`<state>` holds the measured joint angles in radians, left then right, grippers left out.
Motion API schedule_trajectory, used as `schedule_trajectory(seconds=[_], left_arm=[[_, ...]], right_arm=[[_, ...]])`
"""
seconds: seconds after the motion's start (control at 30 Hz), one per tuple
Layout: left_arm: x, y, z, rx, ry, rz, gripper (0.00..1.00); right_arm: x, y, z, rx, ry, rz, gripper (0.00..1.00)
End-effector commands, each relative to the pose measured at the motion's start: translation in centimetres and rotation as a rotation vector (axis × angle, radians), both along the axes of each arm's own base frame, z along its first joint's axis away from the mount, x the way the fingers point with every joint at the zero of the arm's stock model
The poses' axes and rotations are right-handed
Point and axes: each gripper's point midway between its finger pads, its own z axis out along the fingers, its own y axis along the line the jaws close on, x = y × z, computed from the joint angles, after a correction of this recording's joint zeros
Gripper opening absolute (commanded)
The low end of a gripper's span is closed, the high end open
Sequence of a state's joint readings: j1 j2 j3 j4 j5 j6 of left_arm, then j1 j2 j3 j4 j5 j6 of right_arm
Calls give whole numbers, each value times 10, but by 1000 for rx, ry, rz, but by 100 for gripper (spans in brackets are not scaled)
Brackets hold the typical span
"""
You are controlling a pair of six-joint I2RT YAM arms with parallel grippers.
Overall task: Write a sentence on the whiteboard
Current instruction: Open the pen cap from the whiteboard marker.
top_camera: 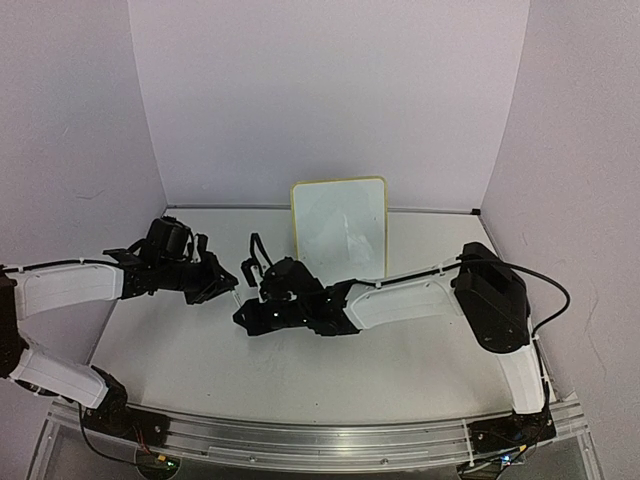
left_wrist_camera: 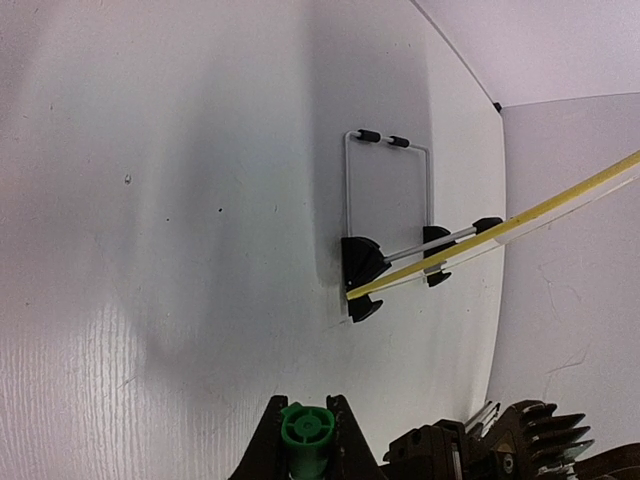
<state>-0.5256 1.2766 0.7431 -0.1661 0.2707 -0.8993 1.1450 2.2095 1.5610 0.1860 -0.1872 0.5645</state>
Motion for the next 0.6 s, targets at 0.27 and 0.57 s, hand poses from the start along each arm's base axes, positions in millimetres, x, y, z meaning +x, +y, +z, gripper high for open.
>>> schedule_trajectory(seconds=[0.27, 0.57], left_arm=[[55, 43, 41, -9, -136, 167, 0], [80, 61, 46, 45, -155, 197, 0]], right_arm=[[-9, -10, 22, 9, -6, 15, 0], [-13, -14, 9, -53, 1, 35, 0]])
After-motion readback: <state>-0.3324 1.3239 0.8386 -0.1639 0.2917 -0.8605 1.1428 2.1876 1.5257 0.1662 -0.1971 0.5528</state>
